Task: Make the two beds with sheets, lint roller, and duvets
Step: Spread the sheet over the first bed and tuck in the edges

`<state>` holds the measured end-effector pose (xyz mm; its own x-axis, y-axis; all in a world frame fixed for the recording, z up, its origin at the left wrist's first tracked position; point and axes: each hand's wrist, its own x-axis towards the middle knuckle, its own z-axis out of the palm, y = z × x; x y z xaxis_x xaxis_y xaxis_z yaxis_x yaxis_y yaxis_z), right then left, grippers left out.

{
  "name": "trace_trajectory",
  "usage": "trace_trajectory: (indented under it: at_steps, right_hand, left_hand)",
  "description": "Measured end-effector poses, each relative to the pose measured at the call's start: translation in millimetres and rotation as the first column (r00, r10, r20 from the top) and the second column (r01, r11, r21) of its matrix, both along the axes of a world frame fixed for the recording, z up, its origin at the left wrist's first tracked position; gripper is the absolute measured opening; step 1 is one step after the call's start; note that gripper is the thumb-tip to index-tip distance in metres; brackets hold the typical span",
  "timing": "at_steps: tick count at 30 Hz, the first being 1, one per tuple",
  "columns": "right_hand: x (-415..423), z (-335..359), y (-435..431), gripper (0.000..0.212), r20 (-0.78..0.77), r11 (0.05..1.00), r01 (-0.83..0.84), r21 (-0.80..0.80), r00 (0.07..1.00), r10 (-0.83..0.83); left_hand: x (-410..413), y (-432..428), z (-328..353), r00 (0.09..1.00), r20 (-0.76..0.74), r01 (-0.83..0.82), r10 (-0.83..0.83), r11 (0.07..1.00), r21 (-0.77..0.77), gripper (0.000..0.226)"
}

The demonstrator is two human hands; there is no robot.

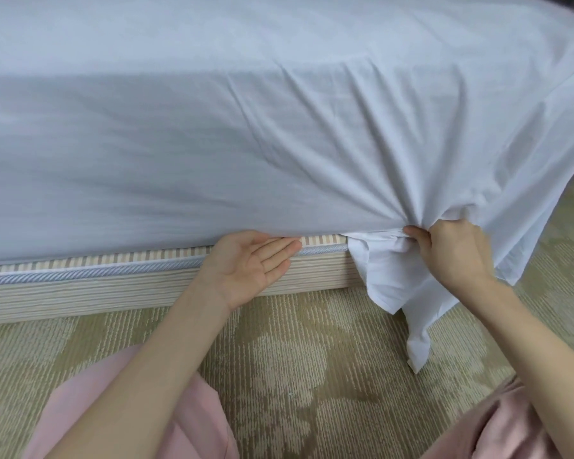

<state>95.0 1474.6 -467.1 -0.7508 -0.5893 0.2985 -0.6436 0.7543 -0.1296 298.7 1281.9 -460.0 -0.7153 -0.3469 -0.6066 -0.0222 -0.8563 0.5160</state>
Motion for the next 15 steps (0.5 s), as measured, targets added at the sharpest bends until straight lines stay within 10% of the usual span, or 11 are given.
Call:
trace_trajectory:
  at_steps: [11,15]
  right_hand:
    - [9,-11,0,0.045,0.275,0.985,0.035,-0.170,0.961,0.013]
    - [2,-12,-6,0.041,0.130,0.993,0.053,-0.103,0.991,-0.039]
  left_hand:
    - [-6,15,-8,0.965,-0.199,-0.142,0.172,0.977,0.157,0.046]
    - [-12,18,-9,0.951,-0.234,-0.161,0.201,0.971,0.179,0.044]
